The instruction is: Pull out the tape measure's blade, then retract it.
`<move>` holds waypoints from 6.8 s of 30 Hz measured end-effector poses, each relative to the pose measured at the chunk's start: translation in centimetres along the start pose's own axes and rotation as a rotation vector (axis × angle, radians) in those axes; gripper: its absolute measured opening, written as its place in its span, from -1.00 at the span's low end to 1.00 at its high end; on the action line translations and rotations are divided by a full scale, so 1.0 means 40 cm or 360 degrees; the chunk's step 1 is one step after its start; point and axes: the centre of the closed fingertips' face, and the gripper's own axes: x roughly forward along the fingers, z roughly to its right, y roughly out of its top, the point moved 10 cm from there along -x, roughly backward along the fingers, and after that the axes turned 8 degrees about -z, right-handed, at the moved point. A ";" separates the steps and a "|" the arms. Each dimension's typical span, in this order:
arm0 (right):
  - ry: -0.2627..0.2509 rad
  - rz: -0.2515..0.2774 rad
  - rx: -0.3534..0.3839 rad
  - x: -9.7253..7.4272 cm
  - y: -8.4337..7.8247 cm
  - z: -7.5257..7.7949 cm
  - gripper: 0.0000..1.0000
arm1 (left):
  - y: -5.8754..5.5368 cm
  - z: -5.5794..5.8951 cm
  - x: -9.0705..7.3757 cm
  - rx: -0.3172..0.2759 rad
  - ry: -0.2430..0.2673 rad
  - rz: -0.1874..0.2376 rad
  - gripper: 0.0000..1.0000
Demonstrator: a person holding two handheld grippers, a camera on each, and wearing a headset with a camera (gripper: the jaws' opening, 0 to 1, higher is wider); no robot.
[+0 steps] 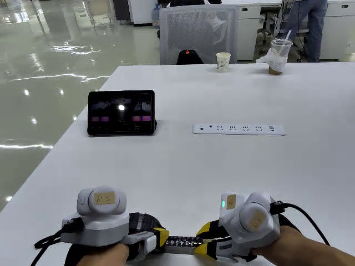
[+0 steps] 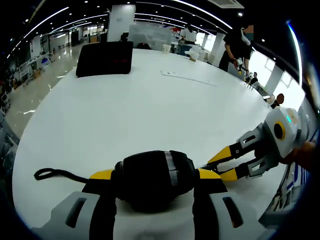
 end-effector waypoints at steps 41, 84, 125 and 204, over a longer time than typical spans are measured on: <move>0.0059 0.0003 -0.0134 0.083 0.095 -0.001 -0.76 | 0.000 -0.003 0.001 -0.0013 -0.0018 0.0001 0.15; -0.0112 -0.0102 0.0009 -0.023 0.035 -0.044 -0.35 | -0.018 0.012 -0.043 0.0193 -0.0043 -0.0018 0.34; -0.0392 0.0034 0.0544 -0.220 -0.112 -0.144 0.38 | -0.092 -0.008 -0.128 0.0530 -0.0252 0.0174 0.54; -0.0535 0.0285 0.0695 -0.306 -0.184 -0.263 0.98 | -0.140 -0.024 -0.205 0.0788 -0.0412 0.0380 0.98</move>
